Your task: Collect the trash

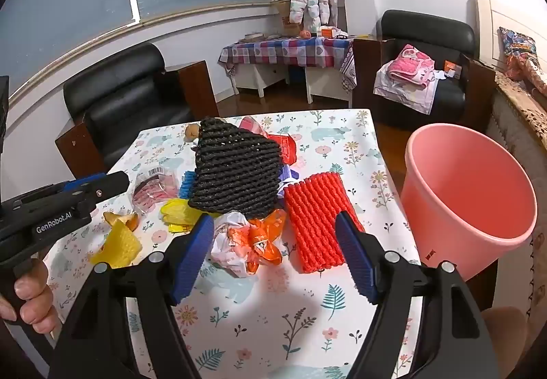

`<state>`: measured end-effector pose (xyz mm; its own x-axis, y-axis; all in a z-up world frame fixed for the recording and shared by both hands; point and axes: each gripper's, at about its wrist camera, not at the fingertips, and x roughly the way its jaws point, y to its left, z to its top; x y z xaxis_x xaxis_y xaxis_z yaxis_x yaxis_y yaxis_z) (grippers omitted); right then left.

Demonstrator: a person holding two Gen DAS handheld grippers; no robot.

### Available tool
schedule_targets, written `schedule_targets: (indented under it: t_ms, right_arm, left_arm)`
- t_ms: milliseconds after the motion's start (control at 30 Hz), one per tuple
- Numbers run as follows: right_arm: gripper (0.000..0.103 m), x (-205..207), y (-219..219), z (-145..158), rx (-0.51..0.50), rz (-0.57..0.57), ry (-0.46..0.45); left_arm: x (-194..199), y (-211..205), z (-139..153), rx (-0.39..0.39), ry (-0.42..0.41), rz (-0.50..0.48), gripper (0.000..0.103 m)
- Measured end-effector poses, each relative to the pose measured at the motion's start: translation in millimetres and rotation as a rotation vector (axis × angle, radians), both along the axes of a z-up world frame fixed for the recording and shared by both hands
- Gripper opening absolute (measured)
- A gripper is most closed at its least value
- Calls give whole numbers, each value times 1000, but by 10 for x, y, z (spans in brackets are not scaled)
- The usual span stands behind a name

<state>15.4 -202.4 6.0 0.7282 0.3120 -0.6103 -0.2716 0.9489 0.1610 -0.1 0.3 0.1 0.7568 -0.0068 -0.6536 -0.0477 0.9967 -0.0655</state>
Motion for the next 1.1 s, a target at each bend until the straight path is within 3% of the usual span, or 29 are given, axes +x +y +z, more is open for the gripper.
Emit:
schedule_targets:
  t_ms: [1100]
  right_arm:
    - [74, 1, -16, 48, -21, -15, -18]
  left_arm:
    - [-1, 6, 0, -8, 0, 1, 36]
